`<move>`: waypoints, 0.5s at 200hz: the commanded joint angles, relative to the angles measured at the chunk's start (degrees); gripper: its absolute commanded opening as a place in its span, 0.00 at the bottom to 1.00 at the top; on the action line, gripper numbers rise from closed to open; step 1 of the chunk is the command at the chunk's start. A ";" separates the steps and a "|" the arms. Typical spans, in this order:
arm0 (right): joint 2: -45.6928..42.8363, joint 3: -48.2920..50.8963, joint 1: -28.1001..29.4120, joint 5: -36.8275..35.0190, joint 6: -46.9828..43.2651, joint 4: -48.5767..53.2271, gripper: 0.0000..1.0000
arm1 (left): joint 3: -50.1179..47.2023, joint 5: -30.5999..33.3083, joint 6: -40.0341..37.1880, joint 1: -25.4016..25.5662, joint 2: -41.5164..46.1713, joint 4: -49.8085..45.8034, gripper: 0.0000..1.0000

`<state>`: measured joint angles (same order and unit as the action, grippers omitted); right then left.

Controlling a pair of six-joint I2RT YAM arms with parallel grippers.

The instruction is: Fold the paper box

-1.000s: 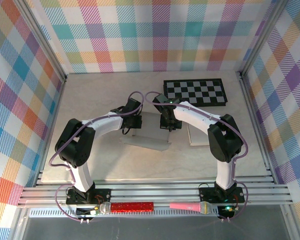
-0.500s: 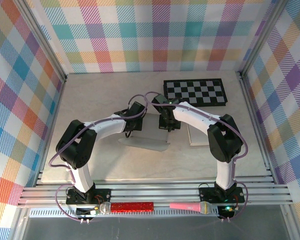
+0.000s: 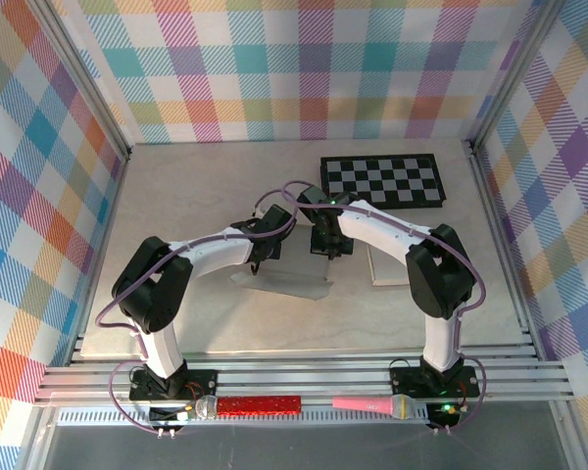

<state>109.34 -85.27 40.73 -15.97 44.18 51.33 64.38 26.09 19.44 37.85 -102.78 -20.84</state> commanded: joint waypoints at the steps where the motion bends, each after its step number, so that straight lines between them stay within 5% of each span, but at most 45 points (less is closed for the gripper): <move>1: -1.65 0.54 0.29 -0.02 0.77 1.30 0.00 | -1.37 -2.03 -1.21 0.04 2.21 -0.87 0.14; 43: -1.85 0.59 0.31 -0.12 0.90 1.27 0.00 | -4.28 -4.21 0.14 -0.93 3.65 -0.96 0.17; 100: -2.20 1.01 0.29 -0.21 1.08 1.13 0.00 | -3.91 -2.26 1.24 -1.02 2.59 -2.45 0.05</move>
<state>109.34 -85.10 40.91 -15.92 44.18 51.68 60.97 22.74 19.81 37.36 -100.66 -20.86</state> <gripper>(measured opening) 0.050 0.084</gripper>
